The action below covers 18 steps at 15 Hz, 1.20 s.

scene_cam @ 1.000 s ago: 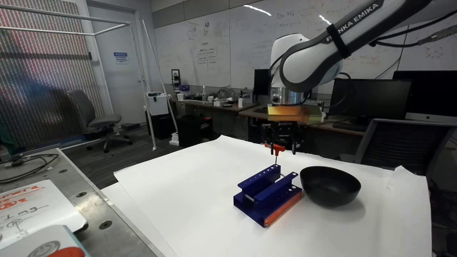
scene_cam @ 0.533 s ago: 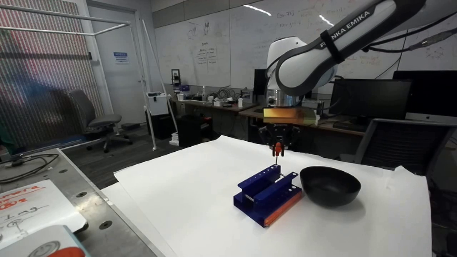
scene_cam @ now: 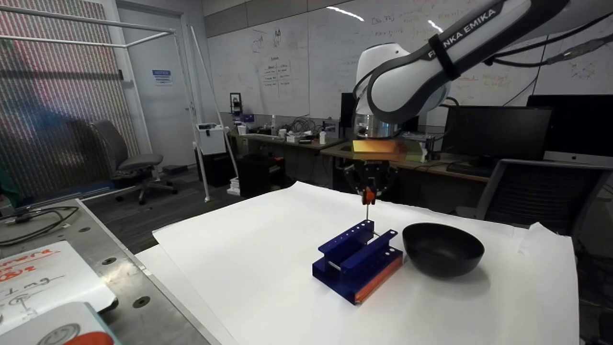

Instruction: Put the orange object in the bowl

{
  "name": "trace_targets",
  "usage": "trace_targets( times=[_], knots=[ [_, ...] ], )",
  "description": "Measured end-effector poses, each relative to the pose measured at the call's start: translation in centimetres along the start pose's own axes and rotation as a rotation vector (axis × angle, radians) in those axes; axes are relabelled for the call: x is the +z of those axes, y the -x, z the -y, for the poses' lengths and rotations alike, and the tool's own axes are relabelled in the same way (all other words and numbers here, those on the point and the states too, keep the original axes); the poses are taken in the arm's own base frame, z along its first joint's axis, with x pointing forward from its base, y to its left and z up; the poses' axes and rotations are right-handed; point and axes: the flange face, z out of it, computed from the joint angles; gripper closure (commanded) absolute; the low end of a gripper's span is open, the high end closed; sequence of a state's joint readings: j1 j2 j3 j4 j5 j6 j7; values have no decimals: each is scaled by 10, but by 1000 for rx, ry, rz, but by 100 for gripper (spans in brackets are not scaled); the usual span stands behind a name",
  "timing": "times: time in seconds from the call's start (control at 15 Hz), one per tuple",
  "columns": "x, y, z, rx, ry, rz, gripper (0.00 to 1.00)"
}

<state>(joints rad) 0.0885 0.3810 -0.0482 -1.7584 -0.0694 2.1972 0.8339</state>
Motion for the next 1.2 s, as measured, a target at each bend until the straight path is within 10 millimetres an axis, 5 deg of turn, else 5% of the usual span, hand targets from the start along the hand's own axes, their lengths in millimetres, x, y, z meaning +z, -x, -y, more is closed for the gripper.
trace_targets(
  times=[0.13, 0.33, 0.47, 0.6, 0.73, 0.87, 1.2],
  knots=[
    [-30, 3, 2, -33, -30, -26, 95],
    [-101, 14, -1, -75, -83, -84, 95],
    [-147, 26, -12, -91, -71, -103, 95],
    [-173, 38, -30, -93, 2, -72, 95],
    [-172, 42, -48, -84, 107, -7, 95],
    [-149, 38, -63, -63, 200, 77, 95],
    [-46, 7, -85, -36, 341, 236, 95]
  ],
)
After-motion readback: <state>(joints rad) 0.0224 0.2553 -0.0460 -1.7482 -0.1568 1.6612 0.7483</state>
